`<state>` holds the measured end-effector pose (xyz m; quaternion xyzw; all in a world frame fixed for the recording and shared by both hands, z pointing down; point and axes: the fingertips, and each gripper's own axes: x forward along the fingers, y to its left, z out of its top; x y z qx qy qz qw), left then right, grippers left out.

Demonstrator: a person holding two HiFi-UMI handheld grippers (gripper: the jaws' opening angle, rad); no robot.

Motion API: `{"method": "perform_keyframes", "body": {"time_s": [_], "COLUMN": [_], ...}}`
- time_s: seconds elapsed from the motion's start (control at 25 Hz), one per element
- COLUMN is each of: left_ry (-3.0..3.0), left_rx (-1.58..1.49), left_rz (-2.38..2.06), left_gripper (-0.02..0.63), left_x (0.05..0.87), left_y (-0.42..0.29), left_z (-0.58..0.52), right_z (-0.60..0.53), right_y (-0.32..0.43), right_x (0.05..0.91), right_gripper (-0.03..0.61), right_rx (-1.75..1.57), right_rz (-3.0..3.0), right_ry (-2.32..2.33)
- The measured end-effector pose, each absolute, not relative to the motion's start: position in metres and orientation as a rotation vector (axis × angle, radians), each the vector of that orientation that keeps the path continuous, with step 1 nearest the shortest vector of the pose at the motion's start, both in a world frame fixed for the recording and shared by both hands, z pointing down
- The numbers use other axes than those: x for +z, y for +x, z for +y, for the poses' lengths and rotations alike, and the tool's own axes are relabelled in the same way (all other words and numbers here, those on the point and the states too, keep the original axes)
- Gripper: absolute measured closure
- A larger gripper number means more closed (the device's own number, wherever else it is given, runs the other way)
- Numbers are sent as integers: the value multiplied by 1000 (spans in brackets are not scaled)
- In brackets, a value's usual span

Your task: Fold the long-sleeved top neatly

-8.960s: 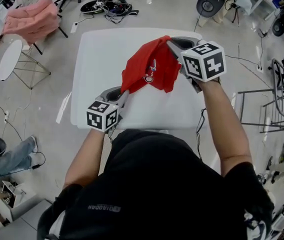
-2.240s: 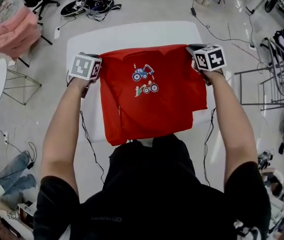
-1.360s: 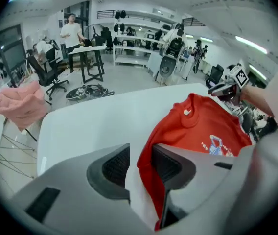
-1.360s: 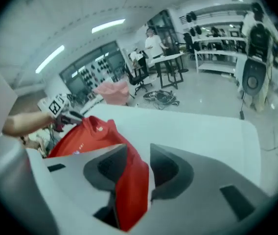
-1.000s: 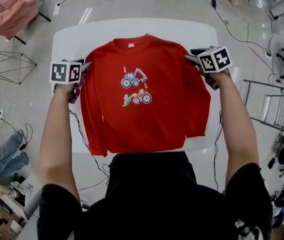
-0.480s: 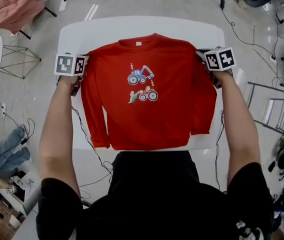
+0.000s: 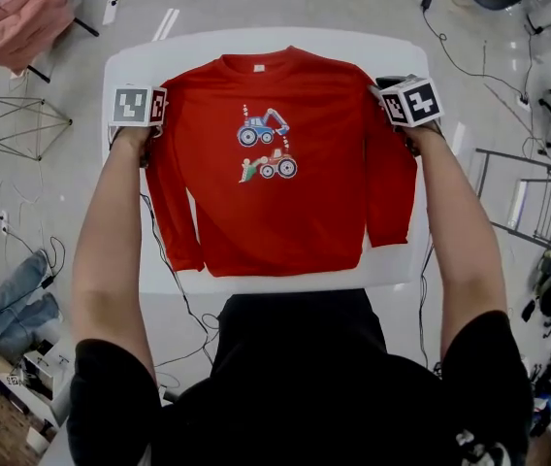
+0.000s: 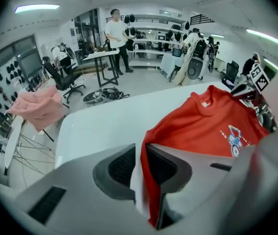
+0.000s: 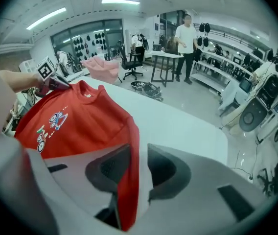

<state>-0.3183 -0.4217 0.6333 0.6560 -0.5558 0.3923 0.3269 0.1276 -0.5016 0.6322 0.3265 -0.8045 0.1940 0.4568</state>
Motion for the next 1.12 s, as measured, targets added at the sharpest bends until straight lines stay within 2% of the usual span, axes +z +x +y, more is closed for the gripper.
{"method": "perform_keyframes", "body": {"time_s": [0.04, 0.12, 0.36, 0.64, 0.96, 1.12], "left_ry": [1738, 1788, 1916, 2080, 2230, 2329], "left_rx": [1009, 949, 816, 727, 516, 535], "left_rz": [-1458, -1449, -1433, -1450, -1375, -1310], "left_gripper": [533, 499, 494, 495, 497, 502], "left_x": [630, 620, 575, 524, 491, 481], "left_y": [-317, -312, -303, -286, -243, -221], "left_z": [-420, -416, -385, -325, -254, -220], "right_z": [-501, -498, -462, -362, -264, -228], "right_y": [129, 134, 154, 157, 116, 95], "right_x": [627, 615, 569, 531, 496, 484], "right_gripper": [441, 434, 469, 485, 492, 500], "right_rx": [474, 482, 477, 508, 549, 548], "right_rz": [-2001, -2046, -2131, -2179, -2284, -2339], "right_ry": [824, 871, 1016, 1150, 1255, 1255]}}
